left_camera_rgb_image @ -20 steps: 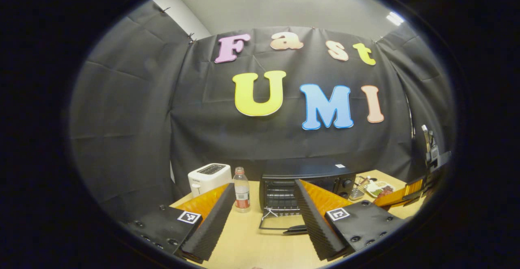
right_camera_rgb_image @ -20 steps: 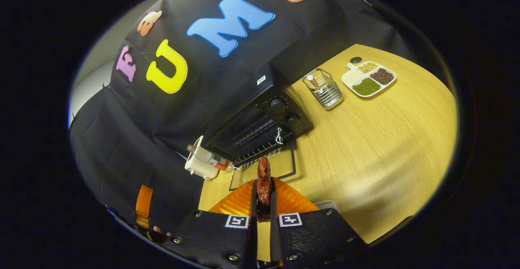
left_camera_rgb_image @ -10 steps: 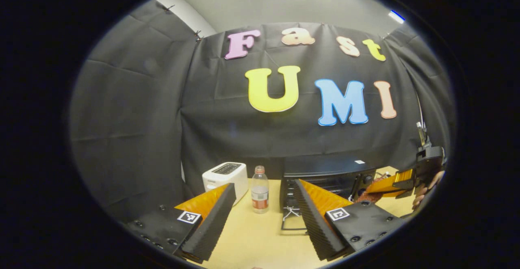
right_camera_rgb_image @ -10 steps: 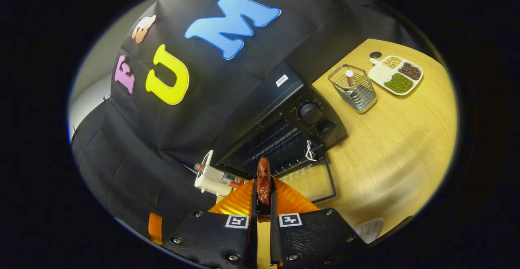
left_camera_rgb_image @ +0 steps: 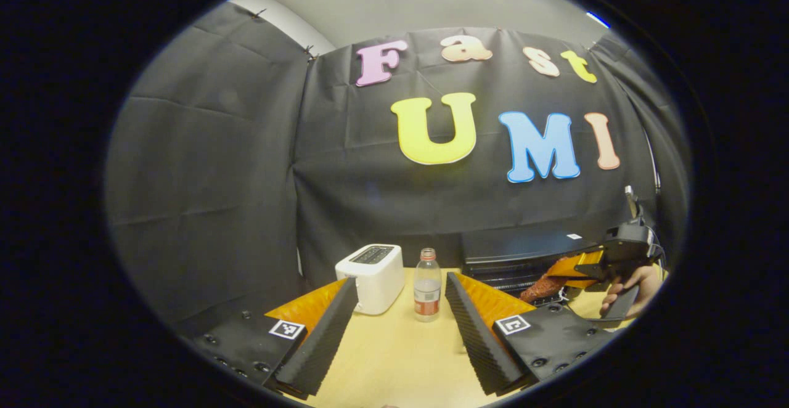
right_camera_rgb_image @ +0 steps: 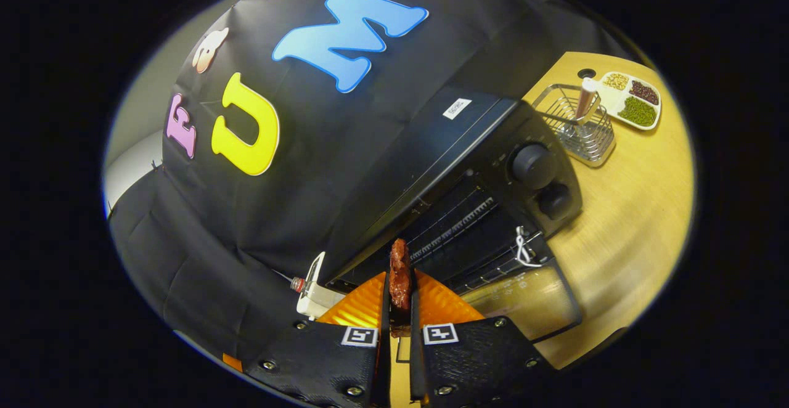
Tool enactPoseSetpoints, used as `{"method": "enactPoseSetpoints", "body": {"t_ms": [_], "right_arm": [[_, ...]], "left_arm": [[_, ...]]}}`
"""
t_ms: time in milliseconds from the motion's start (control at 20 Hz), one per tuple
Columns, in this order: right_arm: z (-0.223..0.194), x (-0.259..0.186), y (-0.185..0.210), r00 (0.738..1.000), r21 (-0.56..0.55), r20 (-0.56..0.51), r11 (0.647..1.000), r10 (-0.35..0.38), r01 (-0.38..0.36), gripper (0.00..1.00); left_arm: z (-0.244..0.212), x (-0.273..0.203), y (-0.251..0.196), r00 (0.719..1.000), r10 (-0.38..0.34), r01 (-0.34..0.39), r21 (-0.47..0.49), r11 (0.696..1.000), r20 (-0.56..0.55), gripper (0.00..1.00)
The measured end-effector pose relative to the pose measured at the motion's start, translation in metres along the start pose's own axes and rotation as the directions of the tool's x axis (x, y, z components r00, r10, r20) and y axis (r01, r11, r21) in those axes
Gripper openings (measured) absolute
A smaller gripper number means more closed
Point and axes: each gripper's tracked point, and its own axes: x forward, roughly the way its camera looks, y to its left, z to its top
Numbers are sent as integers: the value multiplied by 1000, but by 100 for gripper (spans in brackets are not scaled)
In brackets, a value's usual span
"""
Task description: Open the electric oven with the left hand, put the food in, and close the electric oven.
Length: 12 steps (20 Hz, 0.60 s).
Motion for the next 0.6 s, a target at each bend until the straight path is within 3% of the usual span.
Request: {"method": "enactPoseSetpoints", "body": {"t_ms": [150, 550, 600], "right_arm": [[-7, 26, 2, 1000, -2, 9, 1000, 3, -3, 13], [3, 68, -10, 996, -47, 89, 998, -30, 34, 13], [2, 73, -12, 995, -54, 88, 998, -38, 43, 12]], "left_arm": [[-9, 0, 7, 1000, 13, -13, 9, 1000, -22, 100], [-20, 4, 20, 998, 37, -35, 29, 999, -51, 100], [-21, 6, 20, 998, 39, -37, 28, 999, -55, 96]]}}
